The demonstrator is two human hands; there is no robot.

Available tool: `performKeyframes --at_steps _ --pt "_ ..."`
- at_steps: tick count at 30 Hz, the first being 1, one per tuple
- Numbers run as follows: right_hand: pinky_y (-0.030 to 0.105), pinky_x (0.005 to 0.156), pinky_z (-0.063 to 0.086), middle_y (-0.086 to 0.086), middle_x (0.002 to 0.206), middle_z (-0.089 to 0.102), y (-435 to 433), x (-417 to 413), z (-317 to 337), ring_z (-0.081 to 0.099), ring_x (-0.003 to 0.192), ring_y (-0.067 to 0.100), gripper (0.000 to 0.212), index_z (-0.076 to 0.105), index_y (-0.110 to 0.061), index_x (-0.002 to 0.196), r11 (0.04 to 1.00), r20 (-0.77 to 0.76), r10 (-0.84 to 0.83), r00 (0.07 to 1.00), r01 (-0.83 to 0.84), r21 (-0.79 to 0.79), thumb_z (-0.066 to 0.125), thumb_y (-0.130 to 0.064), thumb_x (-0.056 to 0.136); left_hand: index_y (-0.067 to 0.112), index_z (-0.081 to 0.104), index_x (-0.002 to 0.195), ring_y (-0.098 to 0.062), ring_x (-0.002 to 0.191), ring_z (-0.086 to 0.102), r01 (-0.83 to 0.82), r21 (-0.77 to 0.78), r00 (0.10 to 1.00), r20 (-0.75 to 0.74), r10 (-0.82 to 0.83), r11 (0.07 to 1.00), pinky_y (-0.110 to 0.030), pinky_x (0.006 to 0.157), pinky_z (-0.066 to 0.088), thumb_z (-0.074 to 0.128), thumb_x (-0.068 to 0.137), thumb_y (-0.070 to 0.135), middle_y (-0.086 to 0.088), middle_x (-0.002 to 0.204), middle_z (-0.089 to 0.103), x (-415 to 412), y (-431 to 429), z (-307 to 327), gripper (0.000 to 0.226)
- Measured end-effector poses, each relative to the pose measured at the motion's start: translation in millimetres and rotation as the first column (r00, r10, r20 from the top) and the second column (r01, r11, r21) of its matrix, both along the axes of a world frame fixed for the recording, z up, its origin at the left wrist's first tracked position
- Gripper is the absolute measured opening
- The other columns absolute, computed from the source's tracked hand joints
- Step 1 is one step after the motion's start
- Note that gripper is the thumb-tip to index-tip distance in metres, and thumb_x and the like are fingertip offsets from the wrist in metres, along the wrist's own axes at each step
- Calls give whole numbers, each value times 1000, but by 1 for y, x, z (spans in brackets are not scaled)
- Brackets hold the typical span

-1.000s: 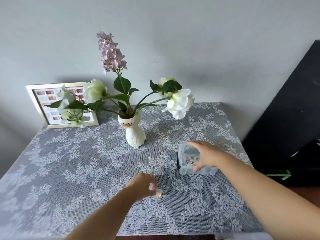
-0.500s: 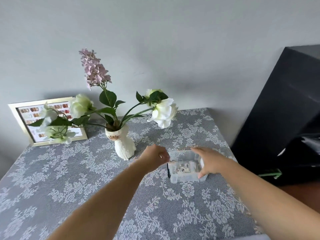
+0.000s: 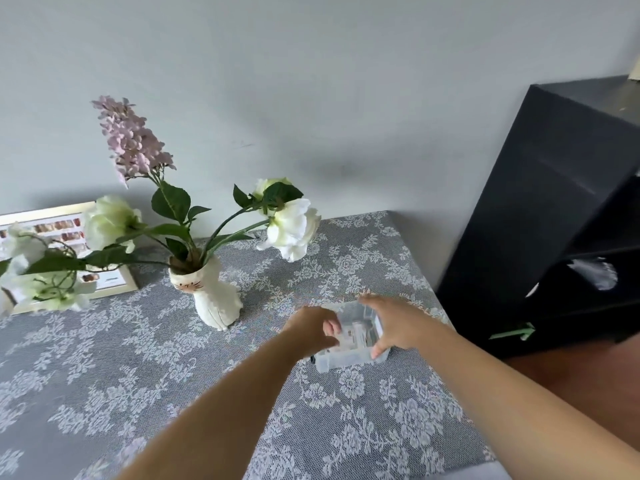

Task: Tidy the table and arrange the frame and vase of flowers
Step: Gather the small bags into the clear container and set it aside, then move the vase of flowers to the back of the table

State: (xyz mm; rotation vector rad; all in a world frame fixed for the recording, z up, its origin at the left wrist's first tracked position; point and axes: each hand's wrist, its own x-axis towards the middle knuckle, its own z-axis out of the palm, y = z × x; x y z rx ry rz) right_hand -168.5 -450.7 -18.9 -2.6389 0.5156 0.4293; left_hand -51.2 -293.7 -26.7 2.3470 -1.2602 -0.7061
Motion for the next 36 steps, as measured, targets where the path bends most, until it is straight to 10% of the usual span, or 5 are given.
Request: performKeyframes --at_steps 24,36 --pt "32 96 38 -4 145 39 124 119 -6 45 124 18 64 39 -40 130 935 263 -40 964 -57 350 69 -46 74 25 61 105 -8 90 57 -608 -183 792 -85 604 772 -21 78 47 74 74 26 4 107 63 90 188 -4 34" --pt "19 77 42 -8 128 55 158 195 -43 54 108 5 68 46 -37 124 831 188 -306 933 166 532 79 -21 67 34 30 133 -16 117 49 -606 -127 782 -279 557 786 -44 99 44 77 68 28 -1 135 49 157 177 -40 81"
